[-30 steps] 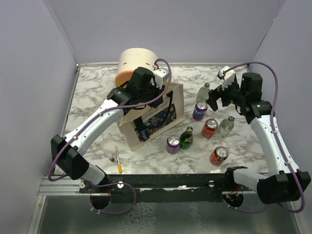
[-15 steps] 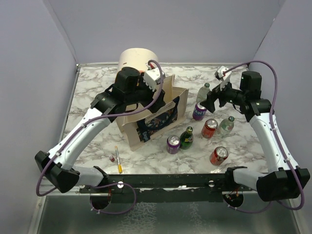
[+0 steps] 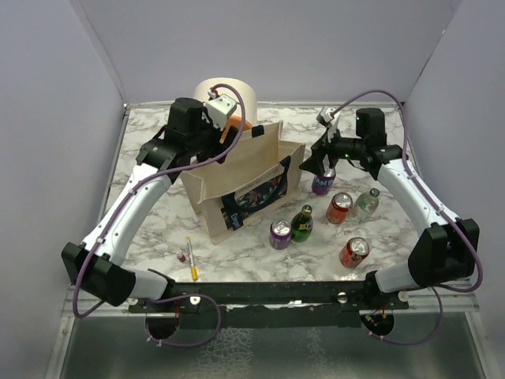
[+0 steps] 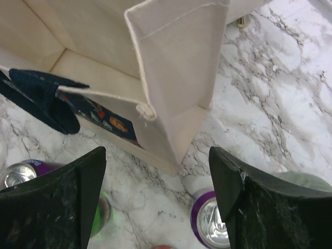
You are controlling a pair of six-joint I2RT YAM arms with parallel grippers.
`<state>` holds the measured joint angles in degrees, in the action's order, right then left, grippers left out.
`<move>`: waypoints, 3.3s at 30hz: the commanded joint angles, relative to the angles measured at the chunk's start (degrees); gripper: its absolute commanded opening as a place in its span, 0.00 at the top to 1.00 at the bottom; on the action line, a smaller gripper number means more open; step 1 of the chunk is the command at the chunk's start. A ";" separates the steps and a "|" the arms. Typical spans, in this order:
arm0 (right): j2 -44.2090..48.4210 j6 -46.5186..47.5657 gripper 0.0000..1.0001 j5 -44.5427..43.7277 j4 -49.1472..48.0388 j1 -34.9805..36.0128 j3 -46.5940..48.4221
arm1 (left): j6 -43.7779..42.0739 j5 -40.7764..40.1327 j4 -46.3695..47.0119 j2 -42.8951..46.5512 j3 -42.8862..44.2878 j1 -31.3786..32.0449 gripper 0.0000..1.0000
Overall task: Place the beverage into the canvas bag
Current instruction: Adjust the canvas bag at the center of the board, then pick up the drink from the center of the board.
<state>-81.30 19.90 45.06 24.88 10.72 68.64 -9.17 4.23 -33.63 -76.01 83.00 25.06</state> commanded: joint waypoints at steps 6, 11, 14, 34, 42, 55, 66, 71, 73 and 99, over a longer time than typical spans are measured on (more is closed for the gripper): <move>-7.93 -0.84 0.39 -4.88 -6.54 1.58 6.65 | 3.06 1.17 -3.82 -2.70 -1.48 -3.21 0.55; -11.01 -1.57 0.47 -4.75 -5.99 1.58 9.58 | 4.48 12.93 -5.74 1.32 -4.70 -3.26 0.81; -12.30 -0.99 0.47 -4.25 -5.01 1.58 11.42 | 5.50 20.20 -6.97 3.76 -6.34 -3.26 0.89; -9.58 4.72 0.28 -13.05 8.84 1.67 15.38 | 7.04 28.77 -5.03 11.61 -13.49 -6.81 0.81; 0.30 3.32 0.19 -25.36 13.60 1.67 6.63 | 4.26 27.45 -3.40 11.36 -12.65 -6.95 0.56; -3.07 2.63 0.00 -30.88 13.80 1.67 0.71 | 1.10 24.39 -2.19 9.65 -8.12 -6.91 0.39; -12.96 2.69 0.02 -29.71 12.95 1.67 3.48 | 0.22 23.95 -1.16 8.87 -7.43 -6.94 0.35; -14.18 2.63 0.09 -28.89 11.94 1.67 3.74 | -0.08 23.48 -0.83 8.60 -7.56 -6.95 0.34; -14.66 2.60 0.10 -28.89 11.73 1.67 4.05 | -0.25 23.42 -0.74 8.52 -7.95 -6.95 0.34; -0.96 2.16 0.77 -23.55 12.67 1.67 12.29 | -0.76 21.32 -1.64 6.18 -8.55 -6.88 0.22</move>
<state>-90.04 22.31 16.73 39.09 12.38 73.06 -9.65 23.29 -35.11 -69.49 73.65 18.33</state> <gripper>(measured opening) 0.659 0.767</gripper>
